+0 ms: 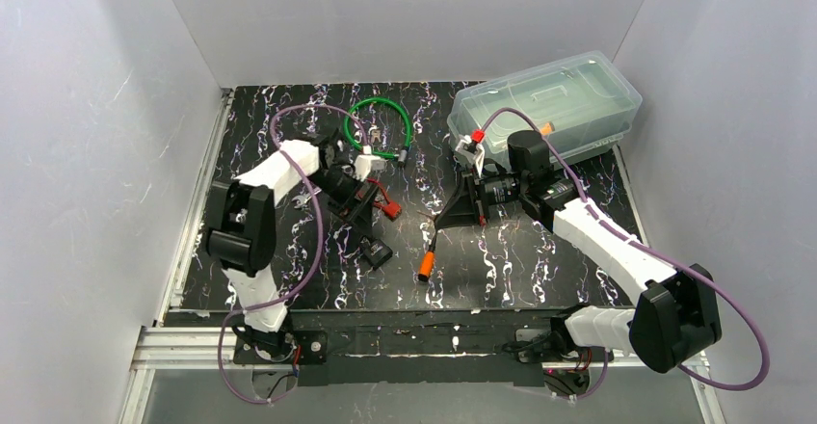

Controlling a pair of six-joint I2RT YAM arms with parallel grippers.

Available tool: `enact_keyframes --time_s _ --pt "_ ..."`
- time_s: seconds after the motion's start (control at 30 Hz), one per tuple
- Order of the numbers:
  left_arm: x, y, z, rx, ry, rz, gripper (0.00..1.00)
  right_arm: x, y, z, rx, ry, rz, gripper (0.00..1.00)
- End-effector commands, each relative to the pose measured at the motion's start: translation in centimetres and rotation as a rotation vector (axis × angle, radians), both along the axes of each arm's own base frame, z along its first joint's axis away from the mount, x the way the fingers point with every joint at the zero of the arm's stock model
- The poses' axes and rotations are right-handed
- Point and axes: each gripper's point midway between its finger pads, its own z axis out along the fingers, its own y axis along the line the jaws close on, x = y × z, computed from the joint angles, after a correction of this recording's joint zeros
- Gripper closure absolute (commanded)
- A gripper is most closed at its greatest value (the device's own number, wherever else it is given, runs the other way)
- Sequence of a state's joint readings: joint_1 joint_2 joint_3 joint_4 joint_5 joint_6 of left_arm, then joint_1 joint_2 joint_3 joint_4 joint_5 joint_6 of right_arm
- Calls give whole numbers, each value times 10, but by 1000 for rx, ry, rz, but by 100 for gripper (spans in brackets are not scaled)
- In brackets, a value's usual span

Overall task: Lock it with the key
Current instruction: Place the key at the center of the board.

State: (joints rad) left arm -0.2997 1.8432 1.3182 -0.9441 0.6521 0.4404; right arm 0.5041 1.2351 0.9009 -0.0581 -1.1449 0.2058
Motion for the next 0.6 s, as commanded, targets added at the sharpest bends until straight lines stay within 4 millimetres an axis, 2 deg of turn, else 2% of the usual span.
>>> enact_keyframes --time_s 0.0,0.13,0.3,0.37,0.57 --pt "10 2 72 -212 -84 97 26 12 5 8 17 -46 -20 99" --pt "-2 0 133 -472 -122 151 27 16 14 10 26 -64 -8 99" --pt "-36 -14 200 -747 -197 111 31 10 36 6 29 -68 37 99" --pt "-42 -19 212 -812 -185 128 34 4 46 7 42 -62 63 99" --pt "-47 -38 208 -838 -266 161 39 -3 63 12 61 -59 107 99"
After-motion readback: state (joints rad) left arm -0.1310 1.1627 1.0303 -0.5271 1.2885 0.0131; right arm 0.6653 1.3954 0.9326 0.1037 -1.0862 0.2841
